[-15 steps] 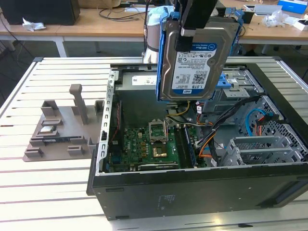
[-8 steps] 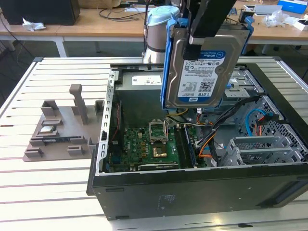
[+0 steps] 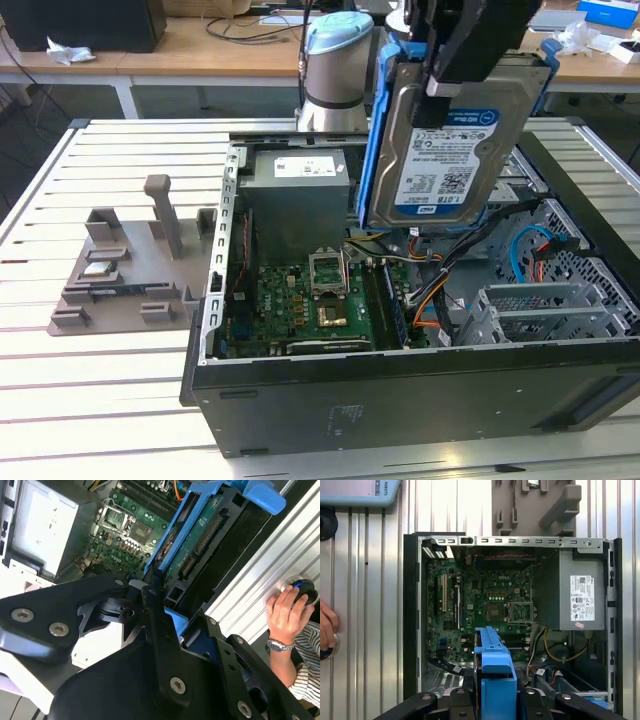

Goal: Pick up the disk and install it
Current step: 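Pick up the disk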

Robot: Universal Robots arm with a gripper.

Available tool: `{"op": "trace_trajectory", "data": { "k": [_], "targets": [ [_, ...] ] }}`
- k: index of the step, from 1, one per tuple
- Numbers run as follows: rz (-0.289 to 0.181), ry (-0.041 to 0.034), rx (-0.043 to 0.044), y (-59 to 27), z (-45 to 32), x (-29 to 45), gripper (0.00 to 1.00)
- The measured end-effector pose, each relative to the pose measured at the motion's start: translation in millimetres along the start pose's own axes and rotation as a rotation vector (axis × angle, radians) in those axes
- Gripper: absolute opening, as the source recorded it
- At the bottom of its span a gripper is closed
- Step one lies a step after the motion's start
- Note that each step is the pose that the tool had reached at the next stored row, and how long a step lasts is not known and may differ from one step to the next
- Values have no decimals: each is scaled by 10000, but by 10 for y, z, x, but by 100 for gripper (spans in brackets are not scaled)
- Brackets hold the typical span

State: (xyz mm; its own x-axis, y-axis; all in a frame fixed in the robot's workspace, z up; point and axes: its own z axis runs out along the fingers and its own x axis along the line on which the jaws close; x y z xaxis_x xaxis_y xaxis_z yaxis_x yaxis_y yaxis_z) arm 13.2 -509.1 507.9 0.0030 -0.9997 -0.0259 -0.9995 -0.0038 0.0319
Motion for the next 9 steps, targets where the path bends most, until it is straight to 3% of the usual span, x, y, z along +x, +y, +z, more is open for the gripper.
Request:
{"op": "trace_trajectory", "data": {
  "k": [2, 6, 9],
  "targets": [
    [1, 1, -17, -119, 2, 19, 37],
    [2, -1, -29, -234, 8, 186, 37],
    [3, 1, -34, -294, 12, 255, 37]
  ]
}}
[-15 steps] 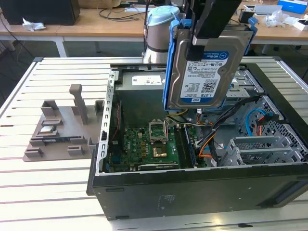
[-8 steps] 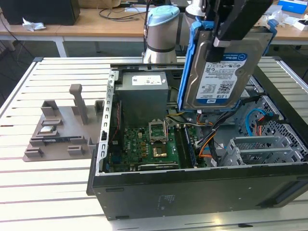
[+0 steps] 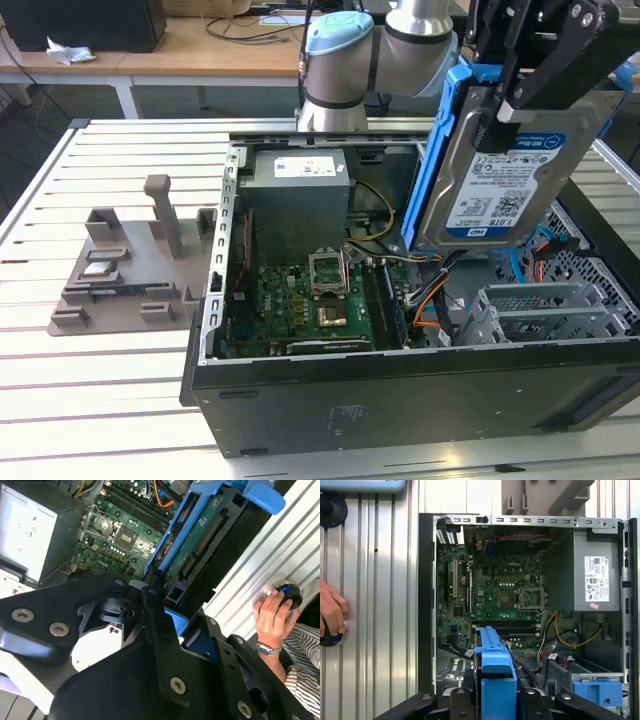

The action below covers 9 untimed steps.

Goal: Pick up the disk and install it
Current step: 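Pick up the disk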

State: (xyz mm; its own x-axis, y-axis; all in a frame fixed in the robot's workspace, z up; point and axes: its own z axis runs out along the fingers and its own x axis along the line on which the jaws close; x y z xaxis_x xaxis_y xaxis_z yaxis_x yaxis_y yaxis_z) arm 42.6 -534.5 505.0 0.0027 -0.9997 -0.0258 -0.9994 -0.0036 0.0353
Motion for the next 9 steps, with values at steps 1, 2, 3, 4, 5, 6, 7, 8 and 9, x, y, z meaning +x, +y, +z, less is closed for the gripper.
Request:
{"op": "trace_trajectory", "data": {
  "k": [1, 2, 3, 4, 5, 6, 7, 8, 9],
  "targets": [
    [0, -1, -1, -13, 1, 14, 37],
    [0, 0, -4, -32, 3, 45, 37],
    [0, -1, -5, -43, 5, 72, 37],
    [0, 0, -6, -54, 5, 100, 37],
    [-1, -1, -6, -67, 8, 127, 37],
    [-1, -1, -7, -78, 9, 135, 37],
    [0, -1, -8, -97, 11, 143, 37],
    [-1, -3, -10, -127, 14, 146, 37],
    [0, -4, -13, -152, 15, 146, 37]
  ]
}}
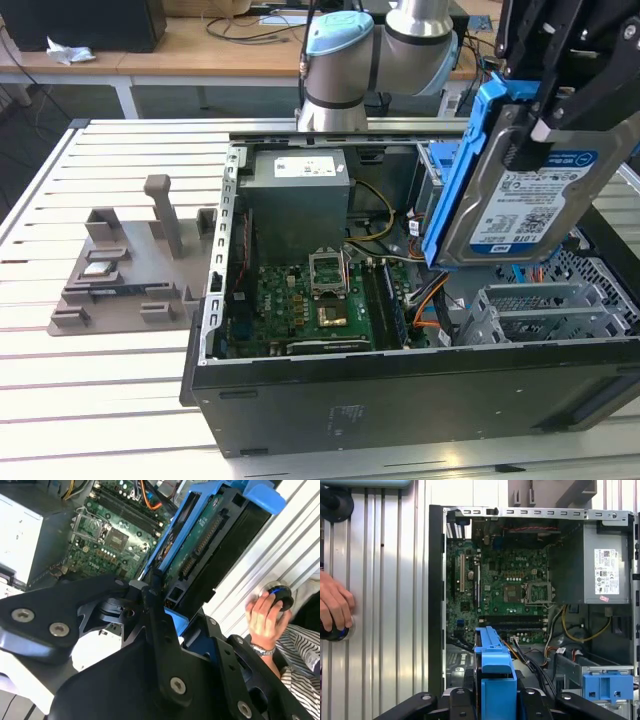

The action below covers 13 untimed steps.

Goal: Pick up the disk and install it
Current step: 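Pick up the disk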

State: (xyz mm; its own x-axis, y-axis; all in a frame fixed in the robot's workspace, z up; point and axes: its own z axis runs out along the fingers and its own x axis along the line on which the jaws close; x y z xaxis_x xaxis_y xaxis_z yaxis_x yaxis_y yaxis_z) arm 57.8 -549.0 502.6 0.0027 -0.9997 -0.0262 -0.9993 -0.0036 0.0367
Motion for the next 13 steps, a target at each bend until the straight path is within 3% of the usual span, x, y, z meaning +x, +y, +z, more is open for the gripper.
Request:
{"op": "trace_trajectory", "data": {
  "k": [6, 13],
  "targets": [
    [0, 5, -17, -265, 0, 1, 37],
    [1, 4, -17, -391, 2, 2, 37]
  ]
}}
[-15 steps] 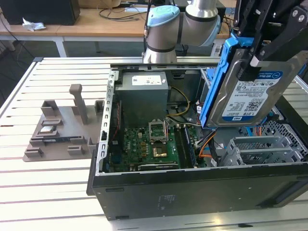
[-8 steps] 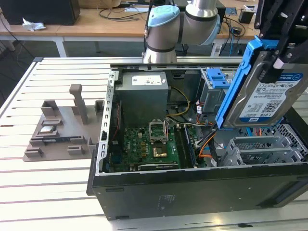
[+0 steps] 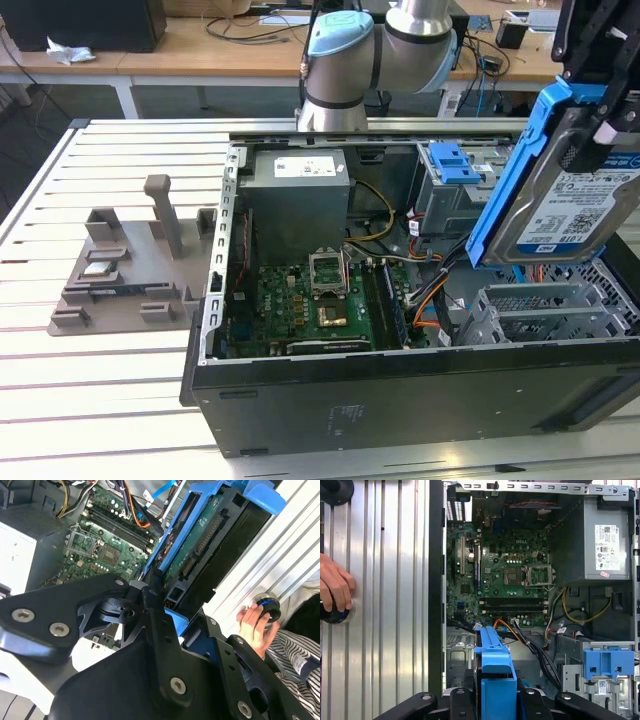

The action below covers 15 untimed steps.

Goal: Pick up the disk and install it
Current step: 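Pick up the disk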

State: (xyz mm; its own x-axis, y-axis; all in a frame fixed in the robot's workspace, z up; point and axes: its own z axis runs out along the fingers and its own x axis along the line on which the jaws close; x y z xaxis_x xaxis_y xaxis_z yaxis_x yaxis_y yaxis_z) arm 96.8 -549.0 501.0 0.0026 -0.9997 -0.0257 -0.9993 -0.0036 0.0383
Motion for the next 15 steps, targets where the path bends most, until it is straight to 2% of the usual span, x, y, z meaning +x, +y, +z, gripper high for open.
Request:
{"op": "trace_trajectory", "data": {
  "k": [11, 15],
  "targets": [
    [0, 0, 0, -194, 7, 1, 37],
    [0, 9, -1, -259, 32, 2, 37]
  ]
}}
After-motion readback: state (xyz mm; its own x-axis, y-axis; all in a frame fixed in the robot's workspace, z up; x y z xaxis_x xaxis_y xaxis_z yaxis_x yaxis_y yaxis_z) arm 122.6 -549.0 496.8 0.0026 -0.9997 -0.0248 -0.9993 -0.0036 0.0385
